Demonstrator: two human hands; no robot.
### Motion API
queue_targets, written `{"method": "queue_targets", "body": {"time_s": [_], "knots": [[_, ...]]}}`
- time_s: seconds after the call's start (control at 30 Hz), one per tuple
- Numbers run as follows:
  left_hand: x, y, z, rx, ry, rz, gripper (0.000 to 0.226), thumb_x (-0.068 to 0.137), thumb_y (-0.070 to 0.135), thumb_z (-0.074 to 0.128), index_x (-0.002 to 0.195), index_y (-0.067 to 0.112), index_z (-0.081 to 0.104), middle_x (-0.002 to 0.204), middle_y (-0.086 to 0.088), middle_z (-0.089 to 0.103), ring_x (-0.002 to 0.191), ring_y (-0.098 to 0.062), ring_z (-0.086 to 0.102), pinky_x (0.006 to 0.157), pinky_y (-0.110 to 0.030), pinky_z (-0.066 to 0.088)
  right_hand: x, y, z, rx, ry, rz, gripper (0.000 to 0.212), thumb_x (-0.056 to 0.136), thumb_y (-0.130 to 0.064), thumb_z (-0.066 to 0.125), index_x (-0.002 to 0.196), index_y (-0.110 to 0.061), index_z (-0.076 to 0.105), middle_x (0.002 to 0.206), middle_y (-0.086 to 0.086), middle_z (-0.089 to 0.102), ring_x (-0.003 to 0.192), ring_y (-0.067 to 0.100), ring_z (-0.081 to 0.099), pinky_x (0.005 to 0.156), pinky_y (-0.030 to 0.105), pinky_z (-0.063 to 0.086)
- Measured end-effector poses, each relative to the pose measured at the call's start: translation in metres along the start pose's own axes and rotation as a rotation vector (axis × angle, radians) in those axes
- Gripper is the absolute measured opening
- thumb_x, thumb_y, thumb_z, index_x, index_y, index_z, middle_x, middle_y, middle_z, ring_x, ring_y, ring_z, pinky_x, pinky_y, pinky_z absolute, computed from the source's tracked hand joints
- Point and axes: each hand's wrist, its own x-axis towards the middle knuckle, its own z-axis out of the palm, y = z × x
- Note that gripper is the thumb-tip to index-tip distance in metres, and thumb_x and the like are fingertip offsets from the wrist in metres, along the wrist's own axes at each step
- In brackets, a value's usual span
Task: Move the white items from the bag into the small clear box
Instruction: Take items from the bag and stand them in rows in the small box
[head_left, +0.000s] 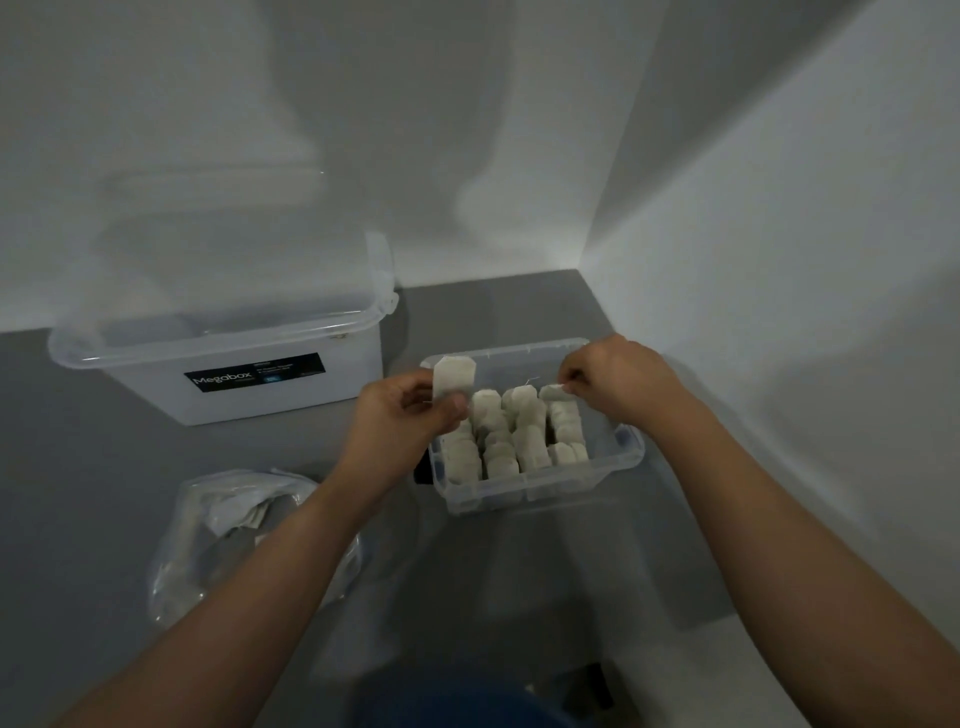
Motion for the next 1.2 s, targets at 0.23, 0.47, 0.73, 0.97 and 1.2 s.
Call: {"method": "queue_targets", "body": {"time_s": [0.23, 0.47, 0.73, 0.97, 1.2], "knots": [[-0.001, -0.007, 0.007, 0.029, -0.034, -0.014, 0.017, 0.09, 0.01, 0.076, 0.103, 0.022, 0.076, 0.091, 0.0, 0.079, 0.09, -0.017, 0.076, 0.086, -0.033, 0.061, 0.022, 0.004, 0.027, -0.285, 0.051, -0.05, 0.021, 0.098, -0.03, 0.057, 0.106, -0.032, 0.076, 0.11, -0.002, 0.065, 0.101, 0.024, 0.062, 0.079, 0.034, 0.033], [-0.002, -0.011, 0.011, 0.081, -0.029, -0.008, 0.015, 0.088, 0.015, 0.077, 0.099, 0.026, 0.078, 0.088, 0.008, 0.079, 0.087, -0.01, 0.075, 0.085, -0.027, 0.06, 0.024, 0.001, 0.044, -0.347, 0.135, 0.017, 0.01, 0.081, -0.015, 0.069, 0.08, -0.021, 0.076, 0.084, -0.001, 0.063, 0.085, 0.025, 0.059, 0.078, 0.036, 0.041], [0.007, -0.01, 0.02, 0.114, -0.072, -0.022, 0.014, 0.087, 0.016, 0.08, 0.101, 0.018, 0.079, 0.086, 0.001, 0.079, 0.083, -0.019, 0.077, 0.083, -0.04, 0.063, -0.014, -0.001, -0.016, 0.293, 0.423, 0.023, 0.022, 0.094, -0.028, 0.069, 0.113, -0.02, 0.077, 0.096, 0.0, 0.067, 0.084, 0.011, 0.059, 0.074, 0.023, 0.045], [0.01, -0.002, 0.04, 0.238, -0.155, 0.102, 0.011, 0.085, 0.023, 0.081, 0.089, 0.032, 0.077, 0.073, 0.021, 0.074, 0.063, 0.001, 0.067, 0.063, -0.012, 0.05, -0.049, -0.032, -0.061, 0.397, 0.148, -0.218, 0.035, 0.095, -0.046, 0.065, 0.126, -0.03, 0.071, 0.103, -0.015, 0.067, 0.083, 0.002, 0.061, 0.078, 0.018, 0.048], [0.008, -0.011, 0.033, 0.441, -0.15, 0.16, 0.032, 0.082, 0.038, 0.083, 0.112, 0.03, 0.074, 0.094, 0.018, 0.073, 0.078, 0.006, 0.067, 0.068, -0.003, 0.045, -0.043, -0.024, -0.053, 0.321, 0.176, -0.15, 0.016, 0.096, -0.031, 0.068, 0.106, -0.023, 0.079, 0.1, -0.011, 0.075, 0.081, 0.005, 0.062, 0.076, 0.02, 0.049]]}}
